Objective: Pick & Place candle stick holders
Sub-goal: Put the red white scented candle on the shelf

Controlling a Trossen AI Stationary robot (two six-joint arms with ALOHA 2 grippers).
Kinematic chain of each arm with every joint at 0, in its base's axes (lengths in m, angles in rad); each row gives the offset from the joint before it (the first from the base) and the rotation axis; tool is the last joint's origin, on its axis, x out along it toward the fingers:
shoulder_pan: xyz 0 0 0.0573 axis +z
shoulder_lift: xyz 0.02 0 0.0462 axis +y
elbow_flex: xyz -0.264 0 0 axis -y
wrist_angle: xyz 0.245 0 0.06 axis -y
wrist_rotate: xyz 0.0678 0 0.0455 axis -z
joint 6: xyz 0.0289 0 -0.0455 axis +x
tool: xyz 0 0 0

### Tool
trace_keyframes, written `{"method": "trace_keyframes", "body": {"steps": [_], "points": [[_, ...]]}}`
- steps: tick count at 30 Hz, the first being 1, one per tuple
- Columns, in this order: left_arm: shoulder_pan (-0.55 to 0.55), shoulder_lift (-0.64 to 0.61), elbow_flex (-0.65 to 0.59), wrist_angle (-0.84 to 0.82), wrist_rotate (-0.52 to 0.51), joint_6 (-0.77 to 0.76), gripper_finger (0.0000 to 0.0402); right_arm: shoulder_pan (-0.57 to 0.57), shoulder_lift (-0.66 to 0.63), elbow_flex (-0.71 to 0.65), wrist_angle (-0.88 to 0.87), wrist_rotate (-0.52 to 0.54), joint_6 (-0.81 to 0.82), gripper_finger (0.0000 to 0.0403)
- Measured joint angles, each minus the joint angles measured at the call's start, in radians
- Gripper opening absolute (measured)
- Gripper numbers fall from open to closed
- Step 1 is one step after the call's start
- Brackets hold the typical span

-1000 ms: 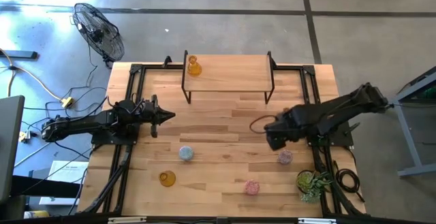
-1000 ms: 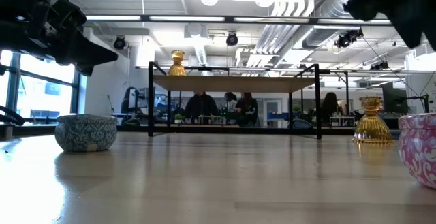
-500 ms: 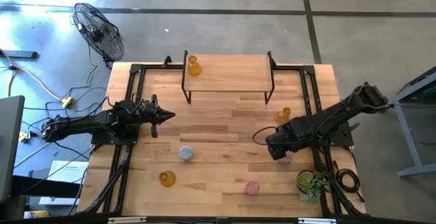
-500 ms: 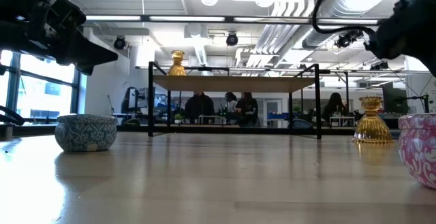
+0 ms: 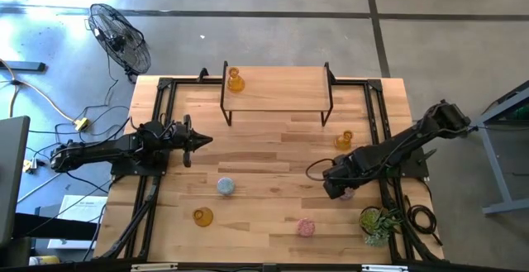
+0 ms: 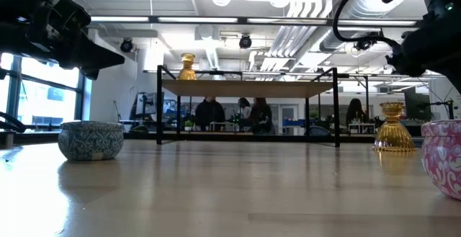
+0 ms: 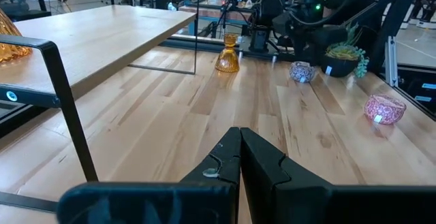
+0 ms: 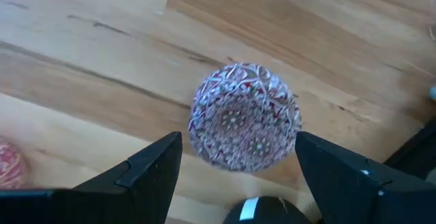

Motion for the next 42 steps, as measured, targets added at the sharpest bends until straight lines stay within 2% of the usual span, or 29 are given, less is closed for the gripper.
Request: {"method": "trace_keyframes", "body": {"steps": [7,42], "points": [[0.0,0.0,0.0,0.0,0.0,0.0,0.0003,0.0,-0.003,-0.043,0.068,-0.007,0.001,0.0282],[0.0,0.0,0.0,0.0,-0.004,0.022,0.0003,0.0,-0.001,-0.045,0.091,0.001,0.004,0.0282]]}}
